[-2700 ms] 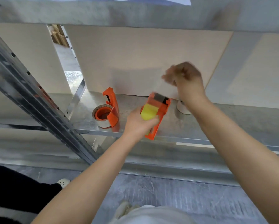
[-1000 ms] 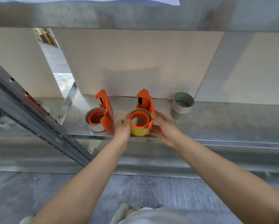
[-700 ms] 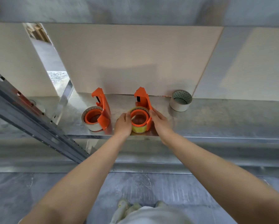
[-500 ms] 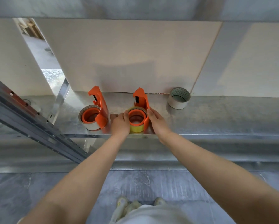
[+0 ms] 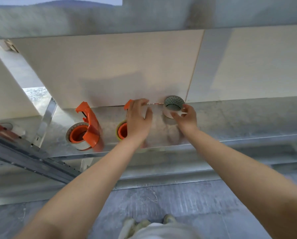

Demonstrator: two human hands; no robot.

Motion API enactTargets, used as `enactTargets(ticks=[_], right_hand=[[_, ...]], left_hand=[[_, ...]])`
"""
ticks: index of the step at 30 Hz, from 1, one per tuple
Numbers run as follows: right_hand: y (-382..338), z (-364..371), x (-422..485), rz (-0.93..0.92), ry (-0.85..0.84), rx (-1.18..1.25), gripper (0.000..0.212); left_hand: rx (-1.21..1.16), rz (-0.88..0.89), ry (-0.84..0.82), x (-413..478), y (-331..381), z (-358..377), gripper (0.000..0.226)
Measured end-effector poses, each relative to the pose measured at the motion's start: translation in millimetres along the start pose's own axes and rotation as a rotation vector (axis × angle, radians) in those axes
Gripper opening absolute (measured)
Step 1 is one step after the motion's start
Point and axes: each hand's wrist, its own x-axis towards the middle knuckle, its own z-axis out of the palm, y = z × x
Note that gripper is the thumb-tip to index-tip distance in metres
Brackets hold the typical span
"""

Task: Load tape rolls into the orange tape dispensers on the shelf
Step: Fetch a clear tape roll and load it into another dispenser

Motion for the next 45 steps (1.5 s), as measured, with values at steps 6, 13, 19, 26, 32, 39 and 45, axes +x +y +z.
enactTargets(ticks=[6, 13, 19, 26, 32, 39, 45], right_hand=[[25, -37, 56, 0.007, -0.25, -0.322, 0.103], [17, -28, 67, -0.017, -0.352, -0.287, 0.09], [5, -16, 49, -0.06, -0.203, -0.169, 0.061], [-6, -75, 33, -0.089, 0.05, -0.032, 0.063], [-4, -159, 16, -0.088, 0.253, 0.045, 0.054], [46, -266, -17, -0.003, 0.399, 0.101, 0.057], [92, -372, -43, 0.053, 0.518, 0.1, 0.063]], left_hand=[[-0.095, -0.296, -0.381, 11, 13, 61, 0.062], [-0.106, -0.303, -0.482, 41, 2, 83, 0.044], [-0.133, -0.358, -0.459, 50, 1, 97, 0.055], [-0.282, -0.272, -0.525, 45, 26, 125, 0.055], [-0.404, -0.211, -0.666, 22, 90, 182, 0.053], [-0.423, -0.078, -0.894, -42, 159, 253, 0.047], [-0.477, -0.068, -1.004, -117, 223, 324, 0.053]])
